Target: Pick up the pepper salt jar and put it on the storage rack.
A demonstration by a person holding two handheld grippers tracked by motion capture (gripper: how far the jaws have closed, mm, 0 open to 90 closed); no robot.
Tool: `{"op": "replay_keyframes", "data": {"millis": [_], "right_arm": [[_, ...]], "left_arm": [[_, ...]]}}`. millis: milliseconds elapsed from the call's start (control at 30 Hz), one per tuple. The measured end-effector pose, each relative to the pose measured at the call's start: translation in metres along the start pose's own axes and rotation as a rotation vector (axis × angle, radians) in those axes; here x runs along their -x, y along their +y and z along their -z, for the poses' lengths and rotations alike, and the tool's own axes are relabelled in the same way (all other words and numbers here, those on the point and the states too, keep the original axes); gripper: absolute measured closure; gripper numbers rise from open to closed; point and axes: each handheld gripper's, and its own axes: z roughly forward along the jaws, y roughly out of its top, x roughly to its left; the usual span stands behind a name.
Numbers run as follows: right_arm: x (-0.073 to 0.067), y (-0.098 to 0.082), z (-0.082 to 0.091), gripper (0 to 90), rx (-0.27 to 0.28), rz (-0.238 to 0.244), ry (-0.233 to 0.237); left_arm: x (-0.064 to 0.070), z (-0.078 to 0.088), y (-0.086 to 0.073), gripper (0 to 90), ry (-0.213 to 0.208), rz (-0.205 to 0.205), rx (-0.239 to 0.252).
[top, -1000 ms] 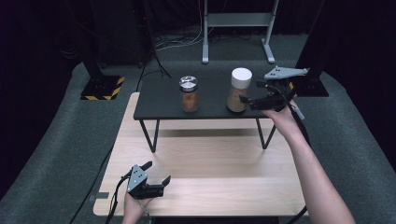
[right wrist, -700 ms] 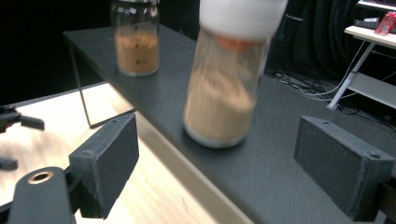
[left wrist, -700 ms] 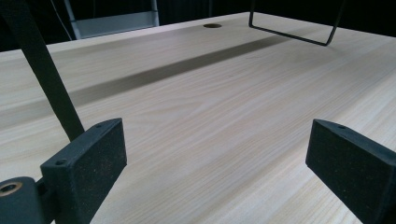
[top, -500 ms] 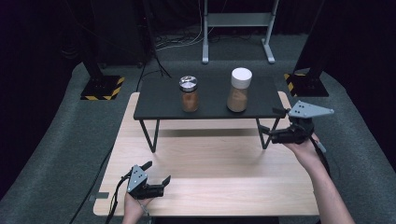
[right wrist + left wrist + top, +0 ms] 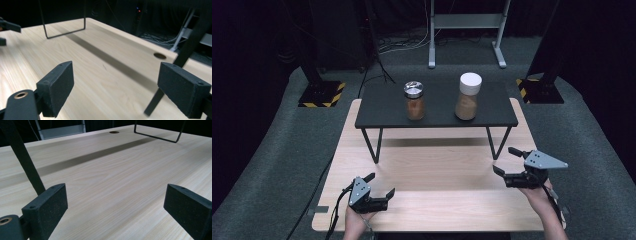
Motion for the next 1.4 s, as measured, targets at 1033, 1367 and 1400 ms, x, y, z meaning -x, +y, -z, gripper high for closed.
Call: {"op": "replay_keyframes", "data": {"millis": [1033,1367,1400], "right_arm": [[-0.018,-0.074,-0.005,11.8,-0.048,-0.059,-0.1],[-0.017,-0.074,-0.006,11.2,-0.049,-0.068,-0.101],[-0.017,-0.074,-0.006,11.2,-0.049,-0.069,-0.101]], "left_arm": [[-0.001,0.0,0.001,4.7,-0.005,0.004,-0.004],[-0.002,-0.001,0.001,4.6,-0.007,0.006,-0.004],[-0.002,-0.001,0.001,4.7,-0.006,0.005,-0.004]]}}
